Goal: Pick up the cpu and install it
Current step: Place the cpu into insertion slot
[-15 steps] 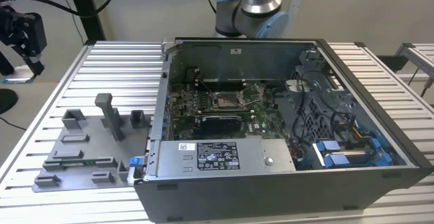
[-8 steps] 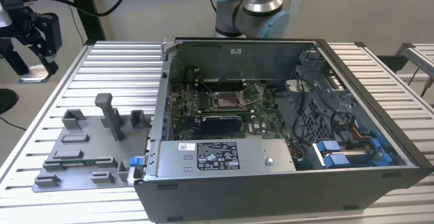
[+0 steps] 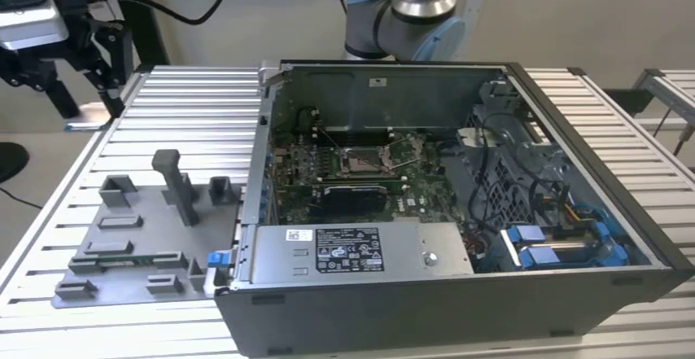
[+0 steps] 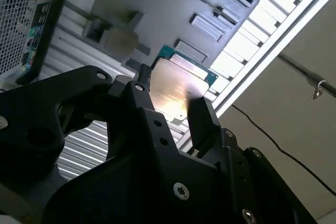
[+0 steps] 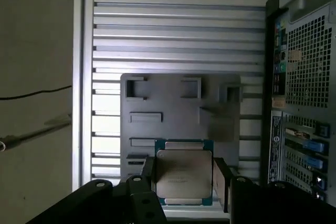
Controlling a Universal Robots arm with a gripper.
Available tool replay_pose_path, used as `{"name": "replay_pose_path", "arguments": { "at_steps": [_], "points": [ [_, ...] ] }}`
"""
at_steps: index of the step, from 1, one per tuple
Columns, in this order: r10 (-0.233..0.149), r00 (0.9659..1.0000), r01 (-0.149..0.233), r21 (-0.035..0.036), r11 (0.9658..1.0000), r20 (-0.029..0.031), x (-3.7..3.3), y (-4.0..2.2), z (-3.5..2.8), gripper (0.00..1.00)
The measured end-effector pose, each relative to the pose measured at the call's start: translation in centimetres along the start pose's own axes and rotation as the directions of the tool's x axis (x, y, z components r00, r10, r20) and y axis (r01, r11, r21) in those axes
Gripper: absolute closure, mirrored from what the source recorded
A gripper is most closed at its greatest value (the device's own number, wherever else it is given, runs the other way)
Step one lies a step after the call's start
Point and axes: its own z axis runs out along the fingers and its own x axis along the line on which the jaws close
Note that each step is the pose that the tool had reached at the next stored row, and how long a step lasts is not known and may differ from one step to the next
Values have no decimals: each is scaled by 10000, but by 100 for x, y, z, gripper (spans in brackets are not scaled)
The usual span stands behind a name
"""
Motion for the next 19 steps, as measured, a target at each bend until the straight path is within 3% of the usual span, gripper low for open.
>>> {"name": "replay_pose_path", "arguments": {
  "at_steps": [19],
  "points": [
    [0,10000,0,0,10000,-2,-633,166,13,100]
  ]
}}
